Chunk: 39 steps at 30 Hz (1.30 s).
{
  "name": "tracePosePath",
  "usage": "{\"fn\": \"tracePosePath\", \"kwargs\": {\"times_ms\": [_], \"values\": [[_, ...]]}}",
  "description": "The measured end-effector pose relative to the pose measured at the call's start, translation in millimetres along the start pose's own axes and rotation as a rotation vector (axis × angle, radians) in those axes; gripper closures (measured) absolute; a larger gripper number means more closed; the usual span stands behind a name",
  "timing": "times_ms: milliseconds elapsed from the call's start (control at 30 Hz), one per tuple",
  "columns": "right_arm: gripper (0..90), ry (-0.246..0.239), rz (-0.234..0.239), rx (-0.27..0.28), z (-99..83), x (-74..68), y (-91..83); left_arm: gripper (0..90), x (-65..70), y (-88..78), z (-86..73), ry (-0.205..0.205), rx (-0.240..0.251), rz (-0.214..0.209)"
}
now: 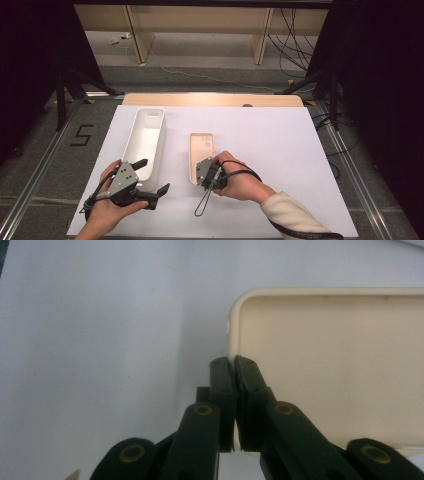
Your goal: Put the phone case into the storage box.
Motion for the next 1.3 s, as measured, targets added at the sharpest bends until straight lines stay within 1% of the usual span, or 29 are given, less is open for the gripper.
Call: {"fn": "tracePosePath", "kwargs": {"times_ms": [33,133,200,300,367,400,467,667,733,767,900,933,1000,1100,1133,1167,1200,1233,1267,1300], "values": [[88.4,-0.014,-0.009,0.010,0.0,0.4,-1.4,0.0,-0.1,0.1,-0.1,0.001,0.000,0.000],[88.4,-0.021,-0.025,0.037,-1.1,-1.5,-5.3,0.1,-0.2,0.2,-0.5,0.000,-0.004,0.000],[88.4,-0.035,-0.039,0.056,-1.5,-2.1,-7.5,0.2,0.1,0.2,-0.5,0.000,-0.004,0.000],[88.4,-0.036,-0.043,0.084,-2.7,-5.3,-9.6,0.3,-0.1,0.4,-0.6,-0.001,-0.005,0.001],[88.3,-0.046,-0.063,0.093,-3.1,-5.4,-11.2,0.3,0.1,0.4,-0.7,0.000,-0.006,0.001],[88.3,-0.053,-0.067,0.104,-3.2,-6.0,-12.3,0.3,0.2,0.4,-0.7,0.000,-0.006,0.000],[88.4,-0.050,-0.066,0.115,-3.7,-7.3,-13.9,0.3,0.5,0.6,-0.9,-0.001,-0.006,-0.002],[88.3,-0.057,-0.086,0.140,-8.0,-8.3,-17.5,0.3,0.4,0.8,-0.9,-0.003,-0.006,-0.002],[88.3,-0.054,-0.103,0.147,-10.2,-8.5,-18.8,0.5,0.6,0.9,-1.2,-0.003,-0.008,-0.003],[88.3,-0.054,-0.095,0.156,-10.5,-9.6,-19.0,0.6,1.0,1.0,-1.2,-0.004,-0.009,-0.004],[88.3,-0.058,-0.110,0.170,-13.3,-11.2,-21.4,0.8,1.1,1.5,-0.1,0.000,-0.009,-0.004],[88.3,-0.062,-0.112,0.172,-13.9,-11.4,-21.9,0.9,1.2,2.1,0.4,-0.003,-0.007,-0.004],[88.3,-0.051,-0.120,0.173,-15.9,-12.8,-23.5,1.3,0.8,2.7,1.6,-0.013,-0.008,-0.005],[88.3,-0.053,-0.123,0.183,-17.5,-15.0,-24.2,2.2,0.1,4.1,3.4,-0.018,-0.012,0.004],[88.3,-0.057,-0.132,0.188,-17.9,-14.9,-24.3,2.5,0.1,4.6,3.8,-0.022,-0.015,0.005],[88.3,-0.044,-0.129,0.187,-19.1,-16.8,-24.4,3.0,-0.1,5.2,4.2,-0.026,-0.015,0.008],[88.3,-0.053,-0.133,0.189,-19.2,-16.4,-24.8,3.4,-0.1,5.6,4.8,-0.029,-0.016,0.006],[88.3,-0.047,-0.130,0.193,-19.9,-17.4,-25.6,3.7,0.3,6.3,5.7,-0.037,-0.014,0.004],[88.3,-0.051,-0.130,0.194,-20.5,-17.7,-25.9,3.9,0.3,7.1,6.7,-0.040,-0.012,0.002],[88.3,-0.049,-0.136,0.196,-21.0,-17.8,-26.3,4.3,0.3,7.7,7.6,-0.045,-0.013,0.000]]}}
Point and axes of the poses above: each handheld gripper's, and its own axes: y roughly forward along the jaws, z roughly out of its top, x roughly to its right, the point moved 8 cm from there along y, roughly forward along the jaws, and after that the axes turned 5 degrees about z, right-handed, at the moved point
